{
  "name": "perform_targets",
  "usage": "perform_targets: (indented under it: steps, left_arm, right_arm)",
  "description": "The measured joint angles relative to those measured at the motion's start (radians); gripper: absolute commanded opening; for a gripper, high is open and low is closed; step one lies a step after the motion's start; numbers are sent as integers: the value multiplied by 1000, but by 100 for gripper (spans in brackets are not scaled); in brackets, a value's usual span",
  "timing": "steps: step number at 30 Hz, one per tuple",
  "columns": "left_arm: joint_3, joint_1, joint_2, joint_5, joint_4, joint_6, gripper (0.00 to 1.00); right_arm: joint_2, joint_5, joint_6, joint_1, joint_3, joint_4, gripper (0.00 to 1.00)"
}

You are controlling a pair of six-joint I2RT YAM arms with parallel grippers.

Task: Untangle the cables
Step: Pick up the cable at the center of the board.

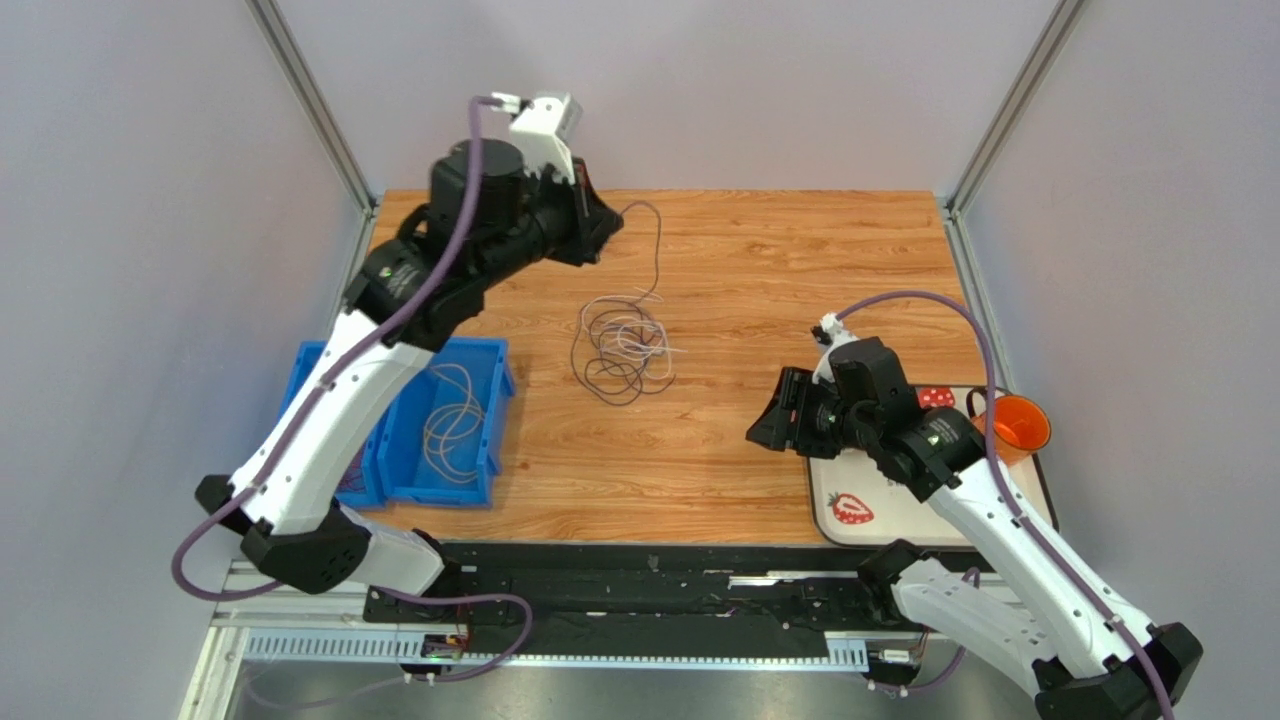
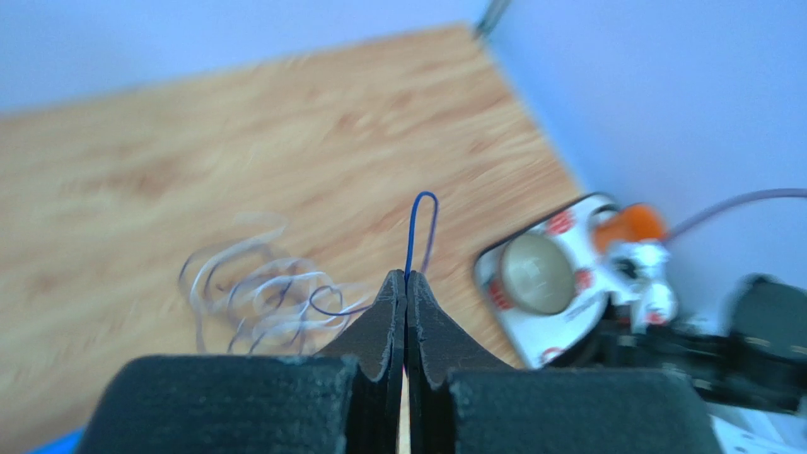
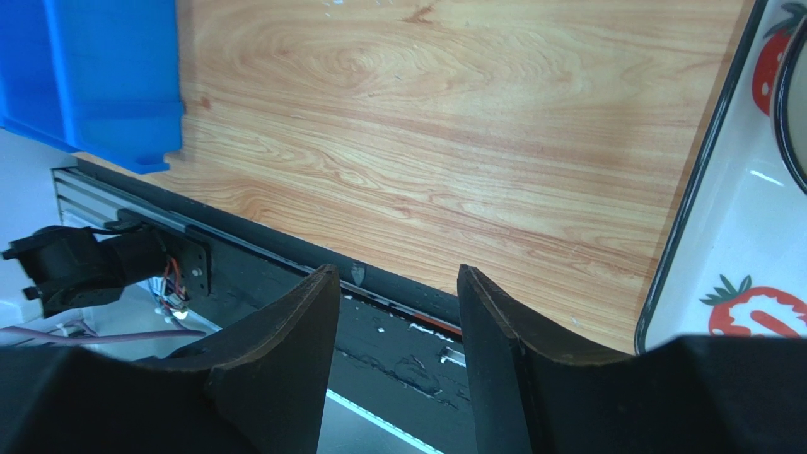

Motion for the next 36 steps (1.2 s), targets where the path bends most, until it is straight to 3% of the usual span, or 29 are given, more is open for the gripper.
perform_targets:
  steps: [5, 9, 12, 17, 24, 27, 36]
  left_arm:
    - [235, -16, -29, 159, 94, 35, 0]
    - [277, -16, -87, 232, 205, 34, 0]
    - [169, -16, -157, 256, 290, 26, 0]
    - [-219, -17, -276, 249, 414, -13, 0]
    - [-668, -17, -217, 182, 455, -101, 0]
    - [-740, -17, -154, 156, 447, -133, 0]
    - [-751, -24, -106, 163, 499, -155, 0]
  right_arm:
    - [-46, 0, 13, 0, 38, -5, 53]
    - [-89, -3, 23, 0, 61, -23, 53]
    - [-136, -8, 28, 0, 68, -28, 54]
    - [-218, -13, 46, 0, 68, -34, 54]
    - [-253, -10, 84, 0, 27, -54, 53]
    - [-253, -6, 97, 0, 10, -61, 54]
    - [-242, -6, 117, 0, -8, -68, 53]
